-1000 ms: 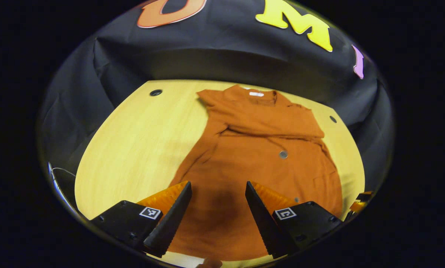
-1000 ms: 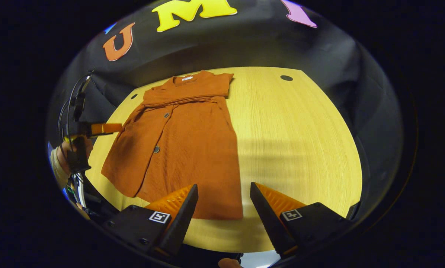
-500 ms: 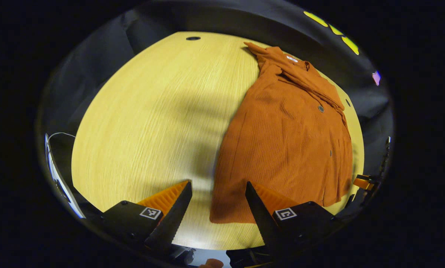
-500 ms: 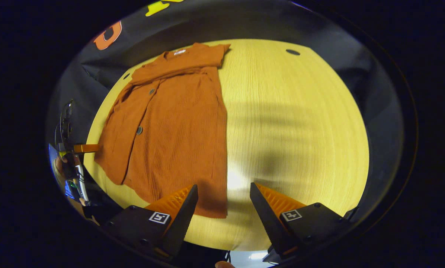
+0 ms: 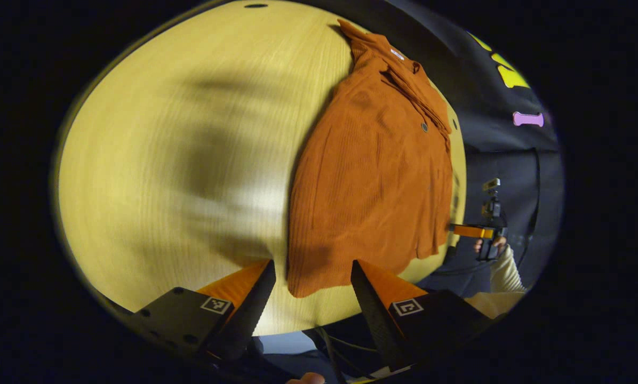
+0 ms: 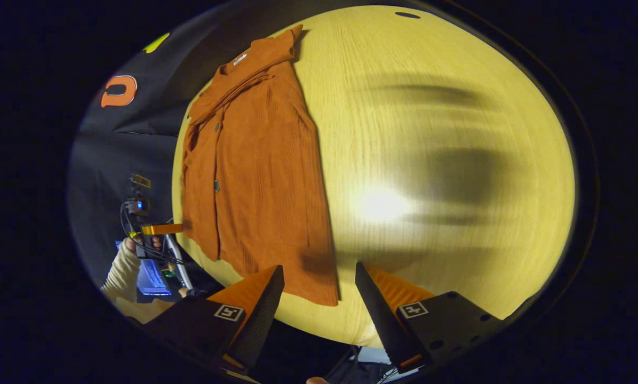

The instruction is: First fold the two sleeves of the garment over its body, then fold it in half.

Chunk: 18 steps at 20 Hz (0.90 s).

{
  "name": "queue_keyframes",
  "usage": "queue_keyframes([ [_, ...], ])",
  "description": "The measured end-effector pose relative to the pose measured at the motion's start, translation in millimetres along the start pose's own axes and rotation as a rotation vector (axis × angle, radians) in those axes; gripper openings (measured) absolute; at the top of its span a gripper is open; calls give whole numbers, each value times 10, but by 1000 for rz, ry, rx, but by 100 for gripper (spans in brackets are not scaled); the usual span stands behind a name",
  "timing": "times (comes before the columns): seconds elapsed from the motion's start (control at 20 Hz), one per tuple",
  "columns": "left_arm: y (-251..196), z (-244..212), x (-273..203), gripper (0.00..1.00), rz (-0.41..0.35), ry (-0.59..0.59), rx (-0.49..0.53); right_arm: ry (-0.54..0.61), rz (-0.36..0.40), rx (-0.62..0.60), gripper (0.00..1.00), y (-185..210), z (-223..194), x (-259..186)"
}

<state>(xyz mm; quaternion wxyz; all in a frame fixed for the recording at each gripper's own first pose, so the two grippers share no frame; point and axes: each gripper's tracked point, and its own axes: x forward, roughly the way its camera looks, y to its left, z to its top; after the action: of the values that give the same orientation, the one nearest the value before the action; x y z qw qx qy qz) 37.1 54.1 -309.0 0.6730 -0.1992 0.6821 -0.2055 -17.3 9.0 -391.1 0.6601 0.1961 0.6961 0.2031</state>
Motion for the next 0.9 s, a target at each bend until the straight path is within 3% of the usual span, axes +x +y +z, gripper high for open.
queue_keyframes([
  [0.05, -72, 23, -2, 99, -41, 8, 7, 22, 25, -2, 89, 56, -46, 37],
  [0.1, -126, 25, -7, 89, -67, 22, 22, 39, 36, -6, 90, 91, -73, 74],
  [0.25, -182, 39, 11, 90, -112, 26, 55, 40, 63, -15, 82, 238, -47, 169],
  [0.35, -247, 64, 54, 90, -133, 30, 56, 42, 69, -23, 82, 301, -92, 200],
  [0.55, -337, 87, 132, 88, -124, 35, 84, 33, 75, -13, 81, 378, -70, 262],
  [0.65, -356, 52, 135, 88, -113, 42, 102, 52, 110, 10, 70, 458, -122, 301],
  [0.75, -374, 40, 166, 86, -97, 41, 118, 49, 111, 5, 74, 475, -118, 349],
  [0.8, -372, 36, 189, 96, -78, 38, 122, 51, 105, -4, 66, 479, -117, 368],
  [0.85, -345, 0, 200, 81, -62, 42, 128, 52, 109, -6, 62, 492, -130, 361],
  [0.9, -329, -56, 210, 86, -54, 64, 133, 60, 112, -6, 62, 503, -143, 367],
])
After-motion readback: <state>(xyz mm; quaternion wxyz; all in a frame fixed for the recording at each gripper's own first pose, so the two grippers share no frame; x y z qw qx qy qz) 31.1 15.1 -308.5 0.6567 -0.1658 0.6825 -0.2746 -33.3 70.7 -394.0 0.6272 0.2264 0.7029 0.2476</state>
